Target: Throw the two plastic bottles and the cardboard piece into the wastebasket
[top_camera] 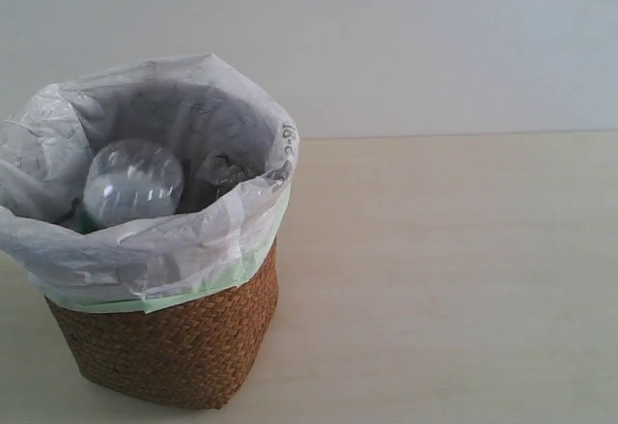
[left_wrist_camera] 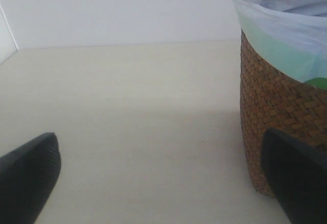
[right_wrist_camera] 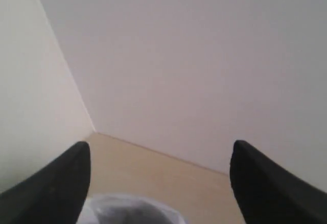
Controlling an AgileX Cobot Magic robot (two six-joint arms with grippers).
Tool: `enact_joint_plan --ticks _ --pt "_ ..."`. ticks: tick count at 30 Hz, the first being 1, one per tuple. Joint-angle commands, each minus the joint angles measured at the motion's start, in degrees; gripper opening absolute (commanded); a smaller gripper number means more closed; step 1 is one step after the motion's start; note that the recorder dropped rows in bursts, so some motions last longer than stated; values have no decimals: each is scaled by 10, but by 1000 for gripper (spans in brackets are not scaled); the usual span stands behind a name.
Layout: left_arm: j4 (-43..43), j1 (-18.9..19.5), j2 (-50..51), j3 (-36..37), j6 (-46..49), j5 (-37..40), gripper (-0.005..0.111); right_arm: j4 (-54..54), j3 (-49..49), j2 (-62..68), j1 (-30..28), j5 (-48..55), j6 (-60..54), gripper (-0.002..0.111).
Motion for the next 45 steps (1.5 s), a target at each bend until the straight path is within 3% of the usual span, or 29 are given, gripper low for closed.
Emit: enact_joint_plan --ticks 1,5,7,9,12,26,38,45 --pt "-1 -4 -2 -2 -5 -4 108 -12 -4 -27 -139 162 0 68" --pt "-1 -4 -2 -2 -5 -4 108 -71 8 -27 -243 272 0 67" --pt "-1 -4 -2 -2 -5 -4 108 -76 20 -27 -262 289 -6 57" --pt "-1 -4 -2 -2 -5 -4 108 -77 38 -28 -274 297 -8 38" --pt "-1 -4 -2 -2 -5 -4 108 -86 79 -36 -274 273 -21 0" --pt "-1 -4 -2 -2 -5 -4 108 -28 311 -134 -268 143 -33 0" --pt "-1 -4 -2 -2 -5 -4 108 31 498 -403 -169 101 -64 0" --pt "-1 -4 -2 -2 -5 -4 108 37 561 -563 -164 153 -47 0"
